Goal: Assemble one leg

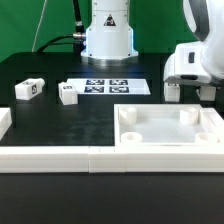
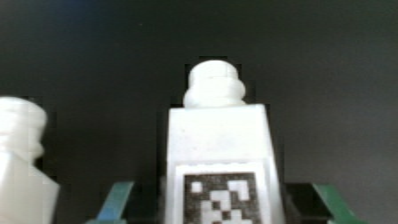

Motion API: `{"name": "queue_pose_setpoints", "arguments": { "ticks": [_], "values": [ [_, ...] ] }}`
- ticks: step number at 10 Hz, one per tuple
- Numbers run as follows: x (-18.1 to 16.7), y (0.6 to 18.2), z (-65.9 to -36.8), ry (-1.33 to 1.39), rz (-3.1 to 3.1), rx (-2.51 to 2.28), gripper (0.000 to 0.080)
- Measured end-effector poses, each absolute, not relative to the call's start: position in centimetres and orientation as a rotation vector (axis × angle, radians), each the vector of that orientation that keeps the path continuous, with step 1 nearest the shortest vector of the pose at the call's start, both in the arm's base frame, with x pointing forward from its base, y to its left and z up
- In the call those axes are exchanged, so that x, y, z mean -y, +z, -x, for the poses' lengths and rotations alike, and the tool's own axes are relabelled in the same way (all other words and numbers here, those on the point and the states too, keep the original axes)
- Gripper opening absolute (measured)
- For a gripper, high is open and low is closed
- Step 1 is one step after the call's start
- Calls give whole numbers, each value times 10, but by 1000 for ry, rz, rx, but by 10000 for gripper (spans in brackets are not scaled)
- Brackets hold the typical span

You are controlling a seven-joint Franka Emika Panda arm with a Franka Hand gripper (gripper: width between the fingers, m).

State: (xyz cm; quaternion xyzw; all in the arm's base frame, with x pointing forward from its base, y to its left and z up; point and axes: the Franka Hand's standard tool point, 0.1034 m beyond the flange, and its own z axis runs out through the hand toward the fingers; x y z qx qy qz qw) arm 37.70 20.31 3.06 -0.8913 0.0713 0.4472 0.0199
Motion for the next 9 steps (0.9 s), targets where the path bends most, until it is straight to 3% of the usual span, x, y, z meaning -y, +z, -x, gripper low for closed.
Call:
{"name": "queue_pose_setpoints", "arguments": {
  "ticks": [2, 5, 7, 9],
  "values": [
    [-201, 58, -388, 1392, 2765, -206, 289],
    [-203, 57, -396, 1329, 2786, -211, 290],
    [-207, 55, -410, 1072, 2875, -220, 290],
    [-202, 80, -415, 858, 2949, -194, 290]
  ]
}}
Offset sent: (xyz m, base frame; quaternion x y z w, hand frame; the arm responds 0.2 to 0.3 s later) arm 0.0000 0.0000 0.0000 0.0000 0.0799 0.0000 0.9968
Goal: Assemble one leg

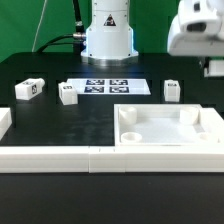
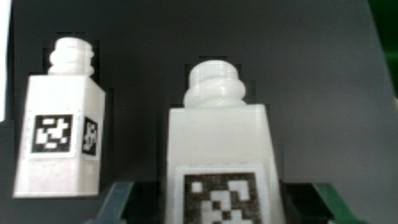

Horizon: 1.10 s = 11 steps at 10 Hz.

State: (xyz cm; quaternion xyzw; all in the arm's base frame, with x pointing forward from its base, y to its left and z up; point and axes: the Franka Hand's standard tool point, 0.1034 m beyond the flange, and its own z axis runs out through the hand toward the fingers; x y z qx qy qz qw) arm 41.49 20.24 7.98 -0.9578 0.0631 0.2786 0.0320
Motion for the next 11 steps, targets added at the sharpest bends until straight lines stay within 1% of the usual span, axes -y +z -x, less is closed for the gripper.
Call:
{"name": "queue_pose_setpoints", "arguments": {
  "ticks": [1, 2, 3, 7, 8, 9, 10, 11],
  "values": [
    [-204, 97, -417, 797, 2966, -180, 290],
    [-209, 107, -421, 688, 2991, -173, 290],
    [-215, 112, -419, 562, 3015, -155, 290],
    [-222, 105, -424, 41, 3023, -171, 290],
    [-214, 93, -428, -79, 3000, -167, 290],
    [-202, 84, -434, -88, 3000, -195, 290],
    [-206, 96, -451, -230, 2964, -220, 290],
    [-206, 104, -463, -312, 2949, -186, 290]
  ]
}}
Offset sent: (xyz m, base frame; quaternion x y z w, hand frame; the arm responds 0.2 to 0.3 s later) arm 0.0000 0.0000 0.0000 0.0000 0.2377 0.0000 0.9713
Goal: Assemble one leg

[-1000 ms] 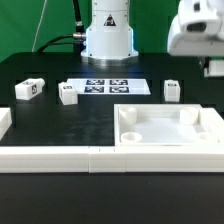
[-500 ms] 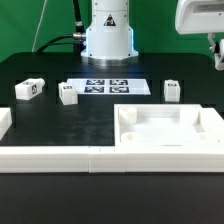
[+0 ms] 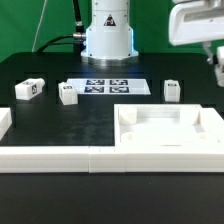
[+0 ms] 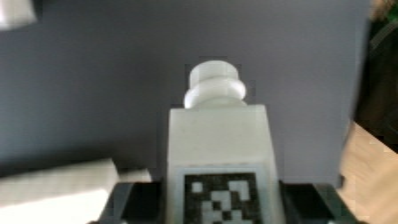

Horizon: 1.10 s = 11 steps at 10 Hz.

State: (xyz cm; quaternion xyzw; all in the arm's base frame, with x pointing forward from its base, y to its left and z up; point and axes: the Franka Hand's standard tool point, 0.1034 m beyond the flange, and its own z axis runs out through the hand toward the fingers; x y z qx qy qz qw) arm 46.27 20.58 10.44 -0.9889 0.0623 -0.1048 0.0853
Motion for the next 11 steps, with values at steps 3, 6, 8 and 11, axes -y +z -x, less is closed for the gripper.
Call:
{"name": "queue_pose_setpoints", "arguments": {
  "ticks": [3, 6, 8, 11],
  "values": [
    [-187, 111, -492, -390, 2954, -146, 290],
    [-188, 108, -491, -391, 2948, -163, 290],
    [-178, 106, -490, -364, 2987, -38, 290],
    [-155, 108, -515, -394, 3018, 133, 290]
  ]
}}
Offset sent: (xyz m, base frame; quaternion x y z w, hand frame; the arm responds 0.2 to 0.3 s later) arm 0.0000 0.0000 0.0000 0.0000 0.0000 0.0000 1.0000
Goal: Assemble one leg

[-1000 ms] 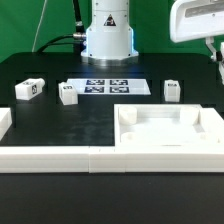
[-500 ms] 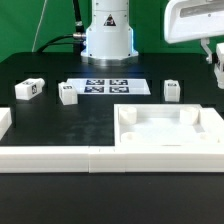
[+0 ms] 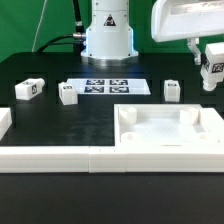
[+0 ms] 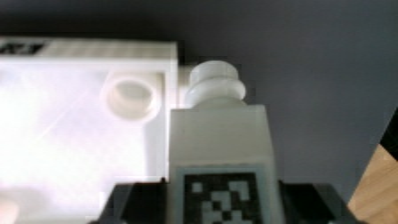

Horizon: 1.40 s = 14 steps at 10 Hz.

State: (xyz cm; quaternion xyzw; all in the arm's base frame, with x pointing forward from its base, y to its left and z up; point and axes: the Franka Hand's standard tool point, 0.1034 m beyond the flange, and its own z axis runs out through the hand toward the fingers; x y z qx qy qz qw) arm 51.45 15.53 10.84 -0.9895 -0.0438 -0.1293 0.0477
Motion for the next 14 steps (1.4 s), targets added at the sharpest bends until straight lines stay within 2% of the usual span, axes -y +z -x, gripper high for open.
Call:
{"name": "queue_pose_setpoints", "arguments": {
  "ticks": [4, 5, 7, 12, 14],
  "values": [
    [-154, 109, -517, -463, 3005, 160, 290],
    [-156, 113, -522, -605, 2966, 159, 290],
    [-156, 109, -519, -793, 2908, 150, 290],
    [-132, 111, -575, -891, 2939, 396, 290],
    [-133, 109, -573, -886, 2938, 390, 290]
  ]
}}
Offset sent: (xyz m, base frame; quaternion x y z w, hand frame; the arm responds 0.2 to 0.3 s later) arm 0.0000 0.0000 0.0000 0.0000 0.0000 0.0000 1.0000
